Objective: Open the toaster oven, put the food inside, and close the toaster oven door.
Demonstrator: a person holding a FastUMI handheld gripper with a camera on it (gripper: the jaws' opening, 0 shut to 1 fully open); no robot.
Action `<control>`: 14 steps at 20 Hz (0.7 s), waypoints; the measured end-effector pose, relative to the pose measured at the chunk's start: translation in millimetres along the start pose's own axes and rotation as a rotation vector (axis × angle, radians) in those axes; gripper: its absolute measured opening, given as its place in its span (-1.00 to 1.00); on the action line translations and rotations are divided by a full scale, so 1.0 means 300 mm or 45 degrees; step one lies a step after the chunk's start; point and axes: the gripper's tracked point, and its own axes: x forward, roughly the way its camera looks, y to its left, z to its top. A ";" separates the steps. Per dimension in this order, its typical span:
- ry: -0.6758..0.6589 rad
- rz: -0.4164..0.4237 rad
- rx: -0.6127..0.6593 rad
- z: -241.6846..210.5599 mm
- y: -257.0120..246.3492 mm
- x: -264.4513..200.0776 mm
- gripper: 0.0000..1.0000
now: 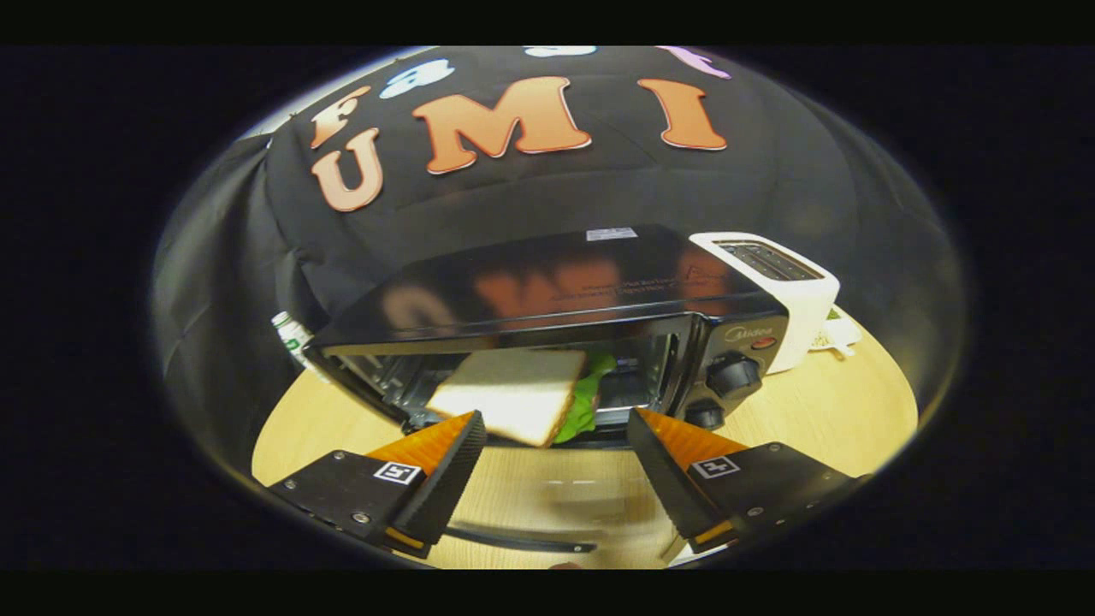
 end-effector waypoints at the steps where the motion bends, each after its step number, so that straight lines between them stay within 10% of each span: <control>1: 0.012 0.023 -0.005 -0.012 0.013 -0.029 0.97; 14: 0.267 0.107 -0.116 -0.354 0.081 -0.287 0.98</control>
